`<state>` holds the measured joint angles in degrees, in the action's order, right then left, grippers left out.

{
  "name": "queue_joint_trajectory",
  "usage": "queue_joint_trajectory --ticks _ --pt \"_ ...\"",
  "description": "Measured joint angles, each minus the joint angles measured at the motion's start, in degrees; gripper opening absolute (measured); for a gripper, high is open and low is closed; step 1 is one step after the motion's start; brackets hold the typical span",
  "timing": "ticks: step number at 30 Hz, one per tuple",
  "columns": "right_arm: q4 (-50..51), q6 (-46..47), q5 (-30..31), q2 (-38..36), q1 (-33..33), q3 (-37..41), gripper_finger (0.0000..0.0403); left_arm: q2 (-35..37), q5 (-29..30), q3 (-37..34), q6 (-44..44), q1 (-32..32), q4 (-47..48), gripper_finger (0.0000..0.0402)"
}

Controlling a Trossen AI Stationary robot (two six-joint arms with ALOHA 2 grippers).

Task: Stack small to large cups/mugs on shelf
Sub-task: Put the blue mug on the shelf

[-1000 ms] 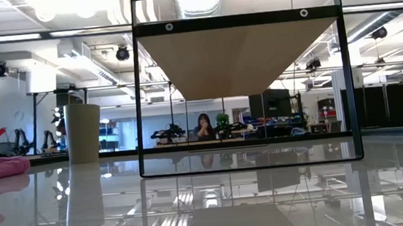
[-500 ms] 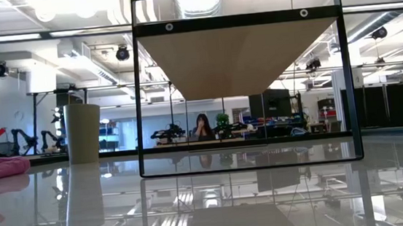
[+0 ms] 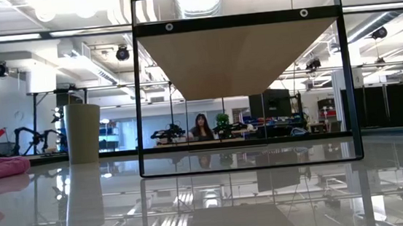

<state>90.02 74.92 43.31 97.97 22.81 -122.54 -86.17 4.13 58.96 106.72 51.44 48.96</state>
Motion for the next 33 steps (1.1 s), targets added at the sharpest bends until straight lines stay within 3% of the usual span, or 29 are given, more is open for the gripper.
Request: queue_joint_trajectory --ticks 4,13,20,23,28,33 --pt "0.0 -0.2 -0.1 0.0 -0.2 0.0 0.0153 0.6 1.2 0.2 -14.1 -4.3 1.5 0.0012" --pt "0.0 -0.6 -0.3 0.0 -0.3 0.0 0.0151 0.4 2.0 0.5 -67.7 -12.0 -1.6 0.0006" --pt "0.0 -0.2 -1.8 0.0 -0.4 0.0 0.0148 0.4 2.6 2.6 -96.7 -14.9 -1.4 0.0004" --pt "0.0 0.6 -1.9 0.0 -0.4 0.0 0.0149 0.1 1.5 2.6 -102.2 -15.1 -2.7 0.0009" --pt "0.0 1.3 -1.9 0.0 -0.4 0.0 0.0150 -2.1 -3.6 2.5 -102.5 -15.7 -2.7 0.0028" --pt "0.0 1.3 -1.9 0.0 -0.6 0.1 0.0149 -3.7 -3.8 2.5 -102.6 -15.6 -2.7 0.0045"
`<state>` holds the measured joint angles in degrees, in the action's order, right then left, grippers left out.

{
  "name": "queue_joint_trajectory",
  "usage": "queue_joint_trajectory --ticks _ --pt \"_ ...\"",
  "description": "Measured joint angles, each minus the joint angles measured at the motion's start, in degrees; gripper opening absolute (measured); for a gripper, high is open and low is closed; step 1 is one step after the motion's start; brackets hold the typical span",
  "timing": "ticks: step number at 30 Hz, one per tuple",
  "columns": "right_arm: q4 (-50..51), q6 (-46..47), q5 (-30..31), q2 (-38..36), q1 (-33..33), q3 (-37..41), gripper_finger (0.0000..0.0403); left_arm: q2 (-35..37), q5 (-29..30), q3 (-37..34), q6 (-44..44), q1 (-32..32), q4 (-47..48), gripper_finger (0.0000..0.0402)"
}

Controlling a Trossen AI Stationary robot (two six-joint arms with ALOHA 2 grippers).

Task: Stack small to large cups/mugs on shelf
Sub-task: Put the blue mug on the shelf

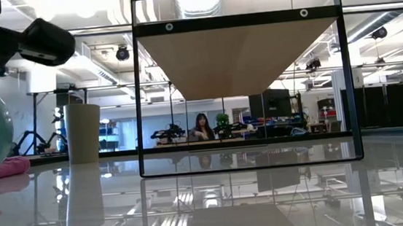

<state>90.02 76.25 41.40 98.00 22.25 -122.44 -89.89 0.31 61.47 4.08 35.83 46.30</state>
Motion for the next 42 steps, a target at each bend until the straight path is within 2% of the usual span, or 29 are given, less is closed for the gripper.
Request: queue_joint_trajectory --ticks 5,10,15,19,24,30,42 --pt "0.0 -0.2 0.0 0.0 -0.4 0.2 0.0152 0.8 0.5 1.3 0.5 0.0 0.4 0.0084" --pt "0.0 -0.3 0.0 0.0 -0.9 0.5 0.0153 3.0 3.9 3.9 6.9 0.0 5.5 0.0133" --pt "0.0 -1.6 0.1 0.0 -1.2 0.6 0.0153 6.5 4.5 4.5 24.0 -0.1 11.7 0.0168" --pt "0.0 -2.6 0.2 0.0 -1.5 0.6 0.0152 9.1 4.5 4.5 39.4 1.2 12.5 0.0180" --pt "0.0 -3.3 0.2 0.0 -1.8 0.6 0.0152 9.6 4.4 4.5 50.5 3.8 12.7 0.0181" --pt "0.0 -4.3 0.2 0.0 -1.9 0.6 0.0152 8.2 4.3 4.0 55.6 5.5 13.1 0.0181" --pt "0.0 -4.3 0.2 0.0 -1.9 0.6 0.0147 7.8 2.5 -1.5 57.6 5.7 10.5 0.0179"
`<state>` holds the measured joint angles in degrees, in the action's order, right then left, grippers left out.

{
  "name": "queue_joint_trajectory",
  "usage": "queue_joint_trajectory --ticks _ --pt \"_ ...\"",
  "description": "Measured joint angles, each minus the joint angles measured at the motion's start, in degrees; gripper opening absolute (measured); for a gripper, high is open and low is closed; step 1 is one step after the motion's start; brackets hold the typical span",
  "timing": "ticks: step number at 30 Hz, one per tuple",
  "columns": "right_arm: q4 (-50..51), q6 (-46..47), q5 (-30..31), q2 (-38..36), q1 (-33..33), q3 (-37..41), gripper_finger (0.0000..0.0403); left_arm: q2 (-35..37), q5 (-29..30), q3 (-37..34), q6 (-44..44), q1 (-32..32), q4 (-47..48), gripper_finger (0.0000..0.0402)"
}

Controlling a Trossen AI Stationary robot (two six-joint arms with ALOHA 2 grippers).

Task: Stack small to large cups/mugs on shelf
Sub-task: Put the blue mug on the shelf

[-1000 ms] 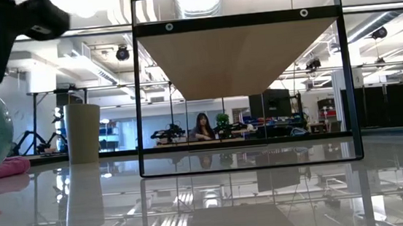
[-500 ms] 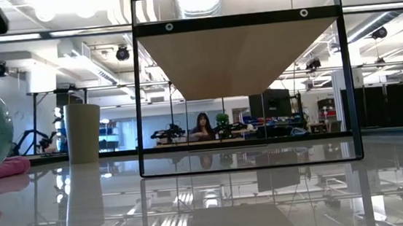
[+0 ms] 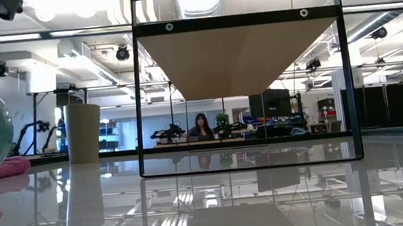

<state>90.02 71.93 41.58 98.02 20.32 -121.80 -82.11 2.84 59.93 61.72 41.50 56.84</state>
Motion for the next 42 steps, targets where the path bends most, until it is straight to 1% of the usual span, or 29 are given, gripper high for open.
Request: queue_joint_trajectory --ticks 3,5,8,14,16,23,25,28,31,34,39,42 --pt "0.0 0.0 0.0 0.0 0.0 0.0 0.0146 0.0 -1.0 -1.2 -1.0 0.0 -3.2 0.0167" --pt "0.0 0.0 0.0 0.0 0.0 0.0 0.0146 0.0 -1.1 -1.8 -1.0 0.0 -4.1 0.0150" --pt "0.0 0.0 0.0 0.0 0.0 0.0 0.0144 0.0 -1.1 -2.2 -1.3 0.0 -4.2 0.0113" --pt "0.0 0.0 0.0 0.0 0.0 0.0 0.0139 0.0 -0.3 -2.2 -3.9 -0.2 -4.4 0.0027" --pt "0.0 0.0 0.0 0.0 0.0 0.0 0.0139 0.0 -0.2 -2.1 -4.7 -0.3 -5.0 0.0011" --pt "0.0 0.4 0.0 0.0 0.0 0.0 0.0137 0.1 0.3 -1.7 -7.1 -0.9 -5.8 0.0009" --pt "0.0 0.5 -0.1 0.0 0.0 0.0 0.0137 0.4 -0.2 -1.0 -8.0 -1.5 -5.8 0.0005" --pt "0.0 0.4 -0.8 0.0 0.0 0.0 0.0137 0.6 0.8 1.0 -9.4 -2.6 -3.6 0.0003" --pt "0.0 0.2 -2.9 0.0 0.7 0.0 0.0135 0.8 0.6 4.9 -10.6 -4.1 -0.5 0.0002" --pt "-0.1 0.7 -3.1 0.0 2.2 0.3 0.0135 0.9 0.7 10.2 -13.2 -5.8 6.0 0.0002" --pt "0.0 4.6 -3.3 0.0 4.9 3.3 0.0135 0.9 0.8 20.7 -18.2 -9.8 15.4 0.0001" --pt "0.0 7.8 -4.5 -0.1 6.5 5.9 0.0135 1.0 2.0 26.8 -21.9 -12.4 21.2 0.0001"
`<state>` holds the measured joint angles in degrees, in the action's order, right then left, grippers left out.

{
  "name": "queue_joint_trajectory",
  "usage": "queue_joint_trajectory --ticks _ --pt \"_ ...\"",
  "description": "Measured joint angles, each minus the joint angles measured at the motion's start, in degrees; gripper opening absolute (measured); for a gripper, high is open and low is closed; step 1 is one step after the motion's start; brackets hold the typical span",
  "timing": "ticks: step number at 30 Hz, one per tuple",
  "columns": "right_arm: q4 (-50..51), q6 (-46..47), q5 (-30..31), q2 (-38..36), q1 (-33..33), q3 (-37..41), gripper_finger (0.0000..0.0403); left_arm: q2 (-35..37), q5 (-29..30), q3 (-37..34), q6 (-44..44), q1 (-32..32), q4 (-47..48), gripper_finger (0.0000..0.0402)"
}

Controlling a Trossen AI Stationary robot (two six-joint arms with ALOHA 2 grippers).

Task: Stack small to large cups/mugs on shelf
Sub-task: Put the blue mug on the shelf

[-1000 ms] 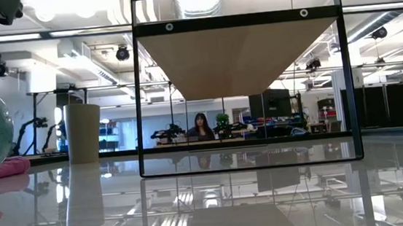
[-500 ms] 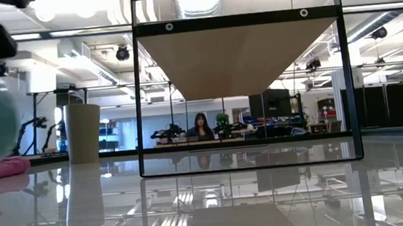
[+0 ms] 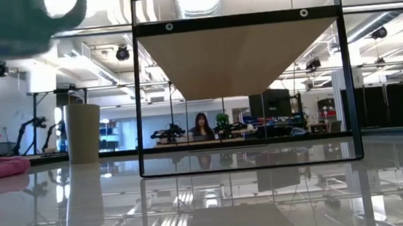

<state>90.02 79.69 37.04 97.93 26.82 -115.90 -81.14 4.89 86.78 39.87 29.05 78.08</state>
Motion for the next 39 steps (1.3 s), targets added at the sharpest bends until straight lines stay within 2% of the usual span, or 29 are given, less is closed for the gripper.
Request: queue_joint_trajectory --ticks 7,11,14,18,21,28,36,39 --pt "0.0 10.2 -1.5 0.0 3.7 7.0 0.0134 -0.2 6.0 12.0 -9.4 -9.4 4.4 0.0000" --pt "-0.5 14.6 -1.6 0.0 5.2 8.4 0.0134 -1.5 7.7 15.7 -15.4 -17.4 1.0 0.0000" --pt "-0.6 16.6 -1.6 0.0 6.0 8.4 0.0134 -4.4 5.9 18.1 -21.8 -23.0 1.0 0.0000" --pt "-0.6 19.4 -1.0 0.0 6.5 7.0 0.0134 -10.3 0.7 23.6 -29.0 -28.7 -1.0 0.0000" --pt "-0.6 20.8 0.3 0.0 6.6 6.1 0.0134 -14.9 -2.7 28.2 -33.6 -31.1 -0.3 0.0000" --pt "-1.0 19.1 2.5 0.0 6.0 4.6 0.0132 -23.9 -3.6 37.9 -39.6 -34.4 -0.6 0.0000" --pt "-2.4 19.3 1.8 0.0 2.9 5.3 0.0132 -29.8 -11.0 40.2 -46.5 -39.6 -1.2 0.0000" --pt "-2.5 19.2 1.5 0.0 1.7 6.3 0.0132 -30.1 -11.5 40.2 -48.0 -40.7 -1.5 0.0000"
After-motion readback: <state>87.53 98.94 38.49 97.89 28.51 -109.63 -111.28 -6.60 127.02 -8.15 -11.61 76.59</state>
